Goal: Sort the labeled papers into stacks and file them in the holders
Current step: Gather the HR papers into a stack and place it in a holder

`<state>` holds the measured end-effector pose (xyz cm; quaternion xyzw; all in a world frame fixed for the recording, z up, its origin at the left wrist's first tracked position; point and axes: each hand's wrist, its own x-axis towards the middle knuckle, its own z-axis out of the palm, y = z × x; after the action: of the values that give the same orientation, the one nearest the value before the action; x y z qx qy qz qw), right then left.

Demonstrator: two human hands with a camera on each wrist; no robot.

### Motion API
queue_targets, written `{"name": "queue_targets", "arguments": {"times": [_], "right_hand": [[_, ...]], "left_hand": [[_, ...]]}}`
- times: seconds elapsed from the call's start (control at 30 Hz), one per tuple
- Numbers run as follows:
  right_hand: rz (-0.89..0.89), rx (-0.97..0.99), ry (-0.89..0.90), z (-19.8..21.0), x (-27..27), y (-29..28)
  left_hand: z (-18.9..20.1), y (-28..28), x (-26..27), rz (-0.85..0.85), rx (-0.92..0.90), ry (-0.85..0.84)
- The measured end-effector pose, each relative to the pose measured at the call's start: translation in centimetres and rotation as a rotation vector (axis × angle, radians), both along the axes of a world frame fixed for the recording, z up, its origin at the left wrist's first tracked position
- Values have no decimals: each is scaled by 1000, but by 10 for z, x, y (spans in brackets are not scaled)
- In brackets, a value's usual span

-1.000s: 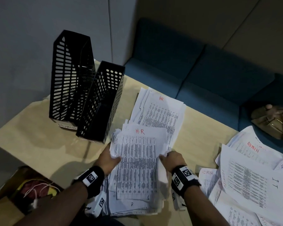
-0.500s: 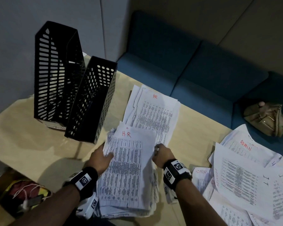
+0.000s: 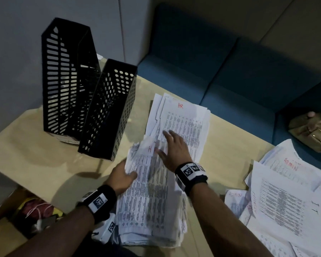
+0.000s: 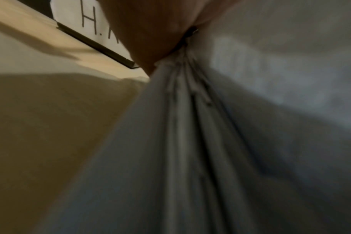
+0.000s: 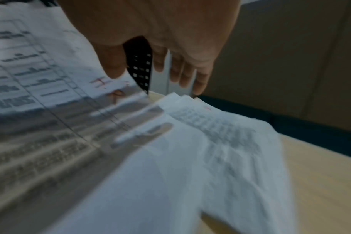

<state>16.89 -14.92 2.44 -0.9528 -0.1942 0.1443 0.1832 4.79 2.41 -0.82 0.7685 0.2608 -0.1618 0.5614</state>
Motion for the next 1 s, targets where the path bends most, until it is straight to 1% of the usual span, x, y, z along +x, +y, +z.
{"name": "queue_targets", "arguments": {"times": [0.07,0.1,0.13,0.2,0.3,0.37,0.4,0.43,0.47,0.5,0.53,0.57,0.6,0.63,0.7,0.87,0.97,1.0], "right_hand": [[171,9,60,6,-2,23],[199,19,114,6,-5,33],[197,43,159,6,-8,41],[197,92,195,5,-15,53],[260,124,206,6,-27,57],[279,147,283,7,-26,52],[238,181,313,5,-20,47],[132,226,293,2,-10,40],[-44,263,219,-2,3,30],[-269,276,121,-8,17,17],[-509,247,52,-11,30,3],[-720,177,44,-15,40,-13],[-876,98,78,-18,47,-27],[-969,36,121,-20,50,-38],[-1028,-11,161,-25,51,-48],[-930,-52,284,-35,59,-35],[-874,-155,283,-33,65,-21],[-879,-134,293,-33,67,-17]], "left_hand": [[0,-3,0,-18,-28,-28],[-1,-4,-1,-19,-48,-45],[0,-4,-2,-3,-80,-53],[-4,-1,-2,23,-99,-46],[-8,3,1,48,-71,-41],[-7,5,1,73,-56,-52],[-7,5,1,83,-61,-40],[-7,6,-1,79,-65,0],[-10,7,-4,74,-70,50],[-11,7,-8,69,-65,106],[-16,8,-12,65,-50,147],[-21,9,-15,53,-17,181],[-23,9,-18,29,13,190],[-24,9,-19,6,35,189],[-23,8,-19,-14,43,183],[-28,8,-15,-31,31,191],[-26,7,-15,-44,51,178],[-27,6,-14,-46,62,173]]}}
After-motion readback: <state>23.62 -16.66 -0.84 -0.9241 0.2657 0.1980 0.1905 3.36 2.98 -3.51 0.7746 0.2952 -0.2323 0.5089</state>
